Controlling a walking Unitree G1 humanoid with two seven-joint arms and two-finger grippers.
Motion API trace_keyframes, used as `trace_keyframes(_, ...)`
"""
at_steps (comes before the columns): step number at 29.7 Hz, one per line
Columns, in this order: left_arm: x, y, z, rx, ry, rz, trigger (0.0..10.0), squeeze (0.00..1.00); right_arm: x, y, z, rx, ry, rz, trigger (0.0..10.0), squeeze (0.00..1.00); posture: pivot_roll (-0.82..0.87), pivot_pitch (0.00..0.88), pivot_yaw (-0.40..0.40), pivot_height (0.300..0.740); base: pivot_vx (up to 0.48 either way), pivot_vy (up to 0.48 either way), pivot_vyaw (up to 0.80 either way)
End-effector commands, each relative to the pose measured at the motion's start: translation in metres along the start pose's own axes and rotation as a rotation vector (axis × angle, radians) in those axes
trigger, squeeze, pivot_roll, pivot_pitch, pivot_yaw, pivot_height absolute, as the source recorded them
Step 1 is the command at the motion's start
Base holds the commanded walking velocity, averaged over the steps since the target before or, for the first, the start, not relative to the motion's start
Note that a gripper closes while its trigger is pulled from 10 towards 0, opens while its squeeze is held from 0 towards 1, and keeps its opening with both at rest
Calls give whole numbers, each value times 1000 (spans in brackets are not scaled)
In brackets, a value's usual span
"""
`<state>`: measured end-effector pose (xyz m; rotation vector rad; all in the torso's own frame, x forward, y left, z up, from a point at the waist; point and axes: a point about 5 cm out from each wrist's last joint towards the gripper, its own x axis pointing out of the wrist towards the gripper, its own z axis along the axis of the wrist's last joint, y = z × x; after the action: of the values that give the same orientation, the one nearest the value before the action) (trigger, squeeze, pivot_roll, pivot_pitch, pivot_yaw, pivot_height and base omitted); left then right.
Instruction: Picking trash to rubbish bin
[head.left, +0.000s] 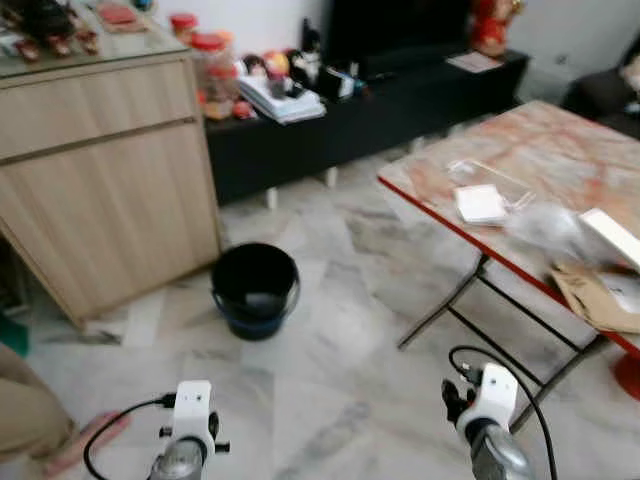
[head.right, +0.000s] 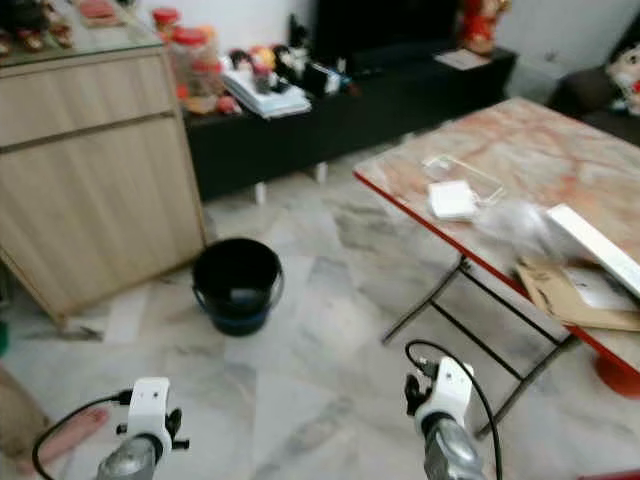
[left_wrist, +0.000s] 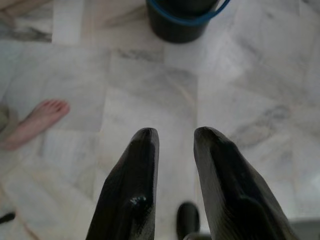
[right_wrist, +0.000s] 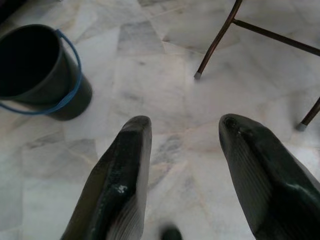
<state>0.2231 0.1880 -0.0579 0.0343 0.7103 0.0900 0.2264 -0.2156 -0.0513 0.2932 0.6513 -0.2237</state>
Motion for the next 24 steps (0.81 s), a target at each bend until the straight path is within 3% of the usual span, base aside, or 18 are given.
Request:
trace_keyframes(1,1,-9,1,-14,0,-17,10000,0,-1,-11,1,22,4,-37,10000,0,-9,10,-99,740,439,0,0)
trace_keyframes(4,1,-9,1,-15,0,-16,10000,0,-1,-11,1,24,6,-40,10000,0,-9,10,-99,740,439,0,0)
trace_keyframes(24,2,-6,4,-13,-4,-3,10000,0,-2,-11,-2,10,31,-46,10000,0,-5,10,-101,740,0,0,-800)
